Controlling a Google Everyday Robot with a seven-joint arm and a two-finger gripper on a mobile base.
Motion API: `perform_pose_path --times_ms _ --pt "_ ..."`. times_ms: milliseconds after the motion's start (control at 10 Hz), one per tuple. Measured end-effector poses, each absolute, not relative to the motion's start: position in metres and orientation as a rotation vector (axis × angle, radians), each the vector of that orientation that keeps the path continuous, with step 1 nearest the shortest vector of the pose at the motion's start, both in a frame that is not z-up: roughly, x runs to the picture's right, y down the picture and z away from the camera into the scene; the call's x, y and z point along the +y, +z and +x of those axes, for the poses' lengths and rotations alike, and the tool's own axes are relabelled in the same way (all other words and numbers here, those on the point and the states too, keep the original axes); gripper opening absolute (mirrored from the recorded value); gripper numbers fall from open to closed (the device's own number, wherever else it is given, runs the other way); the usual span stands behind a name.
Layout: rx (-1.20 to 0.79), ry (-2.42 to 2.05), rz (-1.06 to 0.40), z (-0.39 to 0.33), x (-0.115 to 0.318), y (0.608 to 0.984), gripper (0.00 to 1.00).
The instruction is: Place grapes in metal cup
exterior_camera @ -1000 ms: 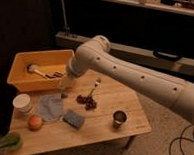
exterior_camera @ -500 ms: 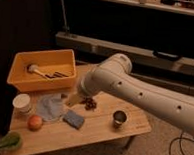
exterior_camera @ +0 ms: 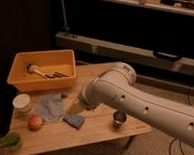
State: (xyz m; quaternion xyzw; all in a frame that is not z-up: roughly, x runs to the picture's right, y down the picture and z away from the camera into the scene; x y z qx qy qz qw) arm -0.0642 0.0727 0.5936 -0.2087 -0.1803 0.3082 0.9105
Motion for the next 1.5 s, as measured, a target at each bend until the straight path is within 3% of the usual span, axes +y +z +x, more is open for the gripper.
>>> perform_pose_path --times_ms 1000,1200,1500 --pt "-0.416 0.624 -0.392 -0.053 0.058 0.595 0.80" --pt "-0.448 0.591 -0.364 -0.039 0.038 0.607 0.80" --pt "-0.470 0.579 -0.327 -0.015 0.042 0.647 0.80"
